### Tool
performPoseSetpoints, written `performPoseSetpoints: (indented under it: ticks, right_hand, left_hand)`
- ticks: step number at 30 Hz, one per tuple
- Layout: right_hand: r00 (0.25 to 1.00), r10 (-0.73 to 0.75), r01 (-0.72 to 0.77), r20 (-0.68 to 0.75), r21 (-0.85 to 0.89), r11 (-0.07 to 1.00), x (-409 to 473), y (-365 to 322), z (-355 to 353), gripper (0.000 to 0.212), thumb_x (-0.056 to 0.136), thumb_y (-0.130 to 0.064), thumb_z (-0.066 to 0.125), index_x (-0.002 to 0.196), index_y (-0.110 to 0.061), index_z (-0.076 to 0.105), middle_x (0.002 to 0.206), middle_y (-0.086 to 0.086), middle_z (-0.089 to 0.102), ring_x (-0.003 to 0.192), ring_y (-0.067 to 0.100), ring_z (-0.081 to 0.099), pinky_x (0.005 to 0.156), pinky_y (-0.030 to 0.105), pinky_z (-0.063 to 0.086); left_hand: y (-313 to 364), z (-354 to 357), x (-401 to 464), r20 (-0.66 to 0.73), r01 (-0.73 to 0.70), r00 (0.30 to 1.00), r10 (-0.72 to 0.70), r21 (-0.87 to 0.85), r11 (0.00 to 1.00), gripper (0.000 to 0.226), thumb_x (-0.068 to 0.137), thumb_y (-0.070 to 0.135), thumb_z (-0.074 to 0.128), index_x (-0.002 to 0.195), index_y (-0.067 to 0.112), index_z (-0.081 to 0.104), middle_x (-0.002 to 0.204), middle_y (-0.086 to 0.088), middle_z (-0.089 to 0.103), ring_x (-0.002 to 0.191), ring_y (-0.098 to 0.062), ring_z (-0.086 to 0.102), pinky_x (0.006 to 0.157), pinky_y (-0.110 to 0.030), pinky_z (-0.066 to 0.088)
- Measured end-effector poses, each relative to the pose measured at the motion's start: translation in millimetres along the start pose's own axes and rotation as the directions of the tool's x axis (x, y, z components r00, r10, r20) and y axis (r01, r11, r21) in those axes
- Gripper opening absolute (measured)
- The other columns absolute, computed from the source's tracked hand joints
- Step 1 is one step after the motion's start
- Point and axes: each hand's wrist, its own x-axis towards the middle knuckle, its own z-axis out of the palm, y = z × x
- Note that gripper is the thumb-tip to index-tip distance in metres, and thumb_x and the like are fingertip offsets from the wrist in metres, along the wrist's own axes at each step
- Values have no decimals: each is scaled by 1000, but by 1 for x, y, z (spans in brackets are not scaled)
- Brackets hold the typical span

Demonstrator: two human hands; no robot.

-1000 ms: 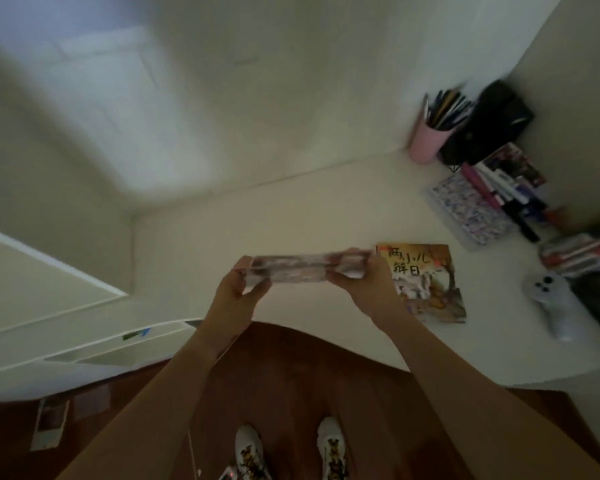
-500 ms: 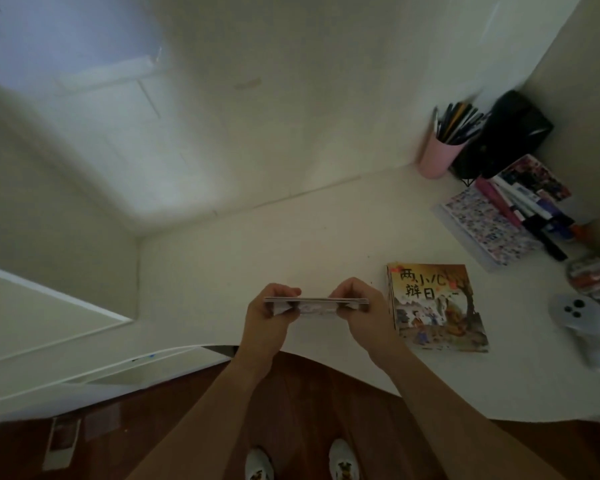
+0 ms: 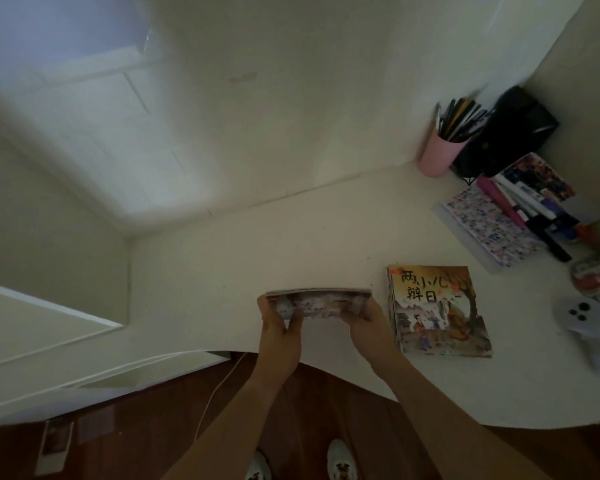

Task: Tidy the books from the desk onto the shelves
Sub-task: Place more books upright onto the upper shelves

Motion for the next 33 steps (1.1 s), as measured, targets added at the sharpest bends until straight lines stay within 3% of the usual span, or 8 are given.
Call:
performPoseSetpoints:
  ticks: [2, 6, 12, 16, 21, 24, 27, 33]
  right_hand:
    - [998, -37, 37, -43, 0, 999, 3, -7, -11, 33, 99, -3, 58, 131, -4, 51, 112, 12, 62, 100, 16, 63, 84, 23, 53]
    - [965, -139, 112, -221, -131, 985, 3, -20, -46, 10, 100, -3, 51, 103, -2, 43, 81, 9, 44, 64, 16, 43, 56, 24, 38]
    - [911, -121, 7, -395, -279, 960, 5, -15, -103, 38, 102, -22, 55, 136, -9, 47, 82, 15, 58, 68, 27, 57, 63, 37, 47]
    - [884, -98, -105, -457, -398, 911, 2, -9, -134, 53, 99, -31, 62, 141, -1, 47, 103, 25, 59, 92, 37, 60, 80, 44, 48]
    - [830, -101, -257, -548, -537, 803, -5, 18, -162, 41, 95, -24, 66, 118, 10, 59, 113, 32, 61, 102, 45, 55, 85, 46, 44]
    - [836, 47, -411, -547, -567, 714, -4, 40, -172, 60, 83, -31, 74, 127, 6, 55, 117, 35, 57, 108, 48, 53, 93, 52, 46]
    - [858, 129, -375, -496, -435, 819, -2, 55, -176, 81, 76, -45, 75, 141, -6, 47, 126, 26, 59, 109, 43, 59, 90, 52, 53]
    - [852, 196, -388, -486, -334, 859, 5, 56, -184, 56, 77, -43, 80, 122, -13, 64, 108, 9, 68, 94, 29, 65, 78, 38, 52]
  left_hand:
    - [5, 2, 4, 24, -8, 1000, 8, 24, 1000, 38, 105, 17, 54, 126, 34, 27, 118, 16, 56, 102, 15, 58, 79, -1, 45]
    - [38, 28, 9, 88, -56, 995, 50, 76, 995, 30, 105, 19, 55, 125, 23, 33, 108, 8, 63, 91, -4, 67, 66, -13, 53]
    - [63, 97, 11, 204, -42, 979, -1, 206, 978, 51, 101, 20, 59, 145, 11, 36, 128, -5, 59, 114, -20, 61, 92, -29, 52]
    - [65, 126, 3, 258, -6, 962, -88, 344, 939, 41, 102, 18, 56, 140, 10, 42, 133, -10, 51, 121, -26, 53, 90, -24, 40]
    - [58, 148, -8, 330, -75, 935, -132, 547, 834, 47, 103, 24, 52, 147, 21, 37, 132, -14, 43, 122, -32, 47, 102, -36, 41]
    - [60, 157, -9, 307, 1, 931, -196, 536, 844, 49, 104, 21, 51, 150, 25, 34, 127, -15, 49, 114, -31, 54, 93, -33, 43]
    - [64, 164, -11, 259, 66, 941, -219, 494, 867, 45, 100, 19, 56, 143, 21, 44, 125, -11, 60, 113, -27, 60, 90, -31, 48]
    - [64, 171, -1, 159, 381, 879, -450, 332, 863, 45, 84, 34, 81, 112, 8, 57, 108, -7, 65, 93, -19, 62, 67, -22, 47]
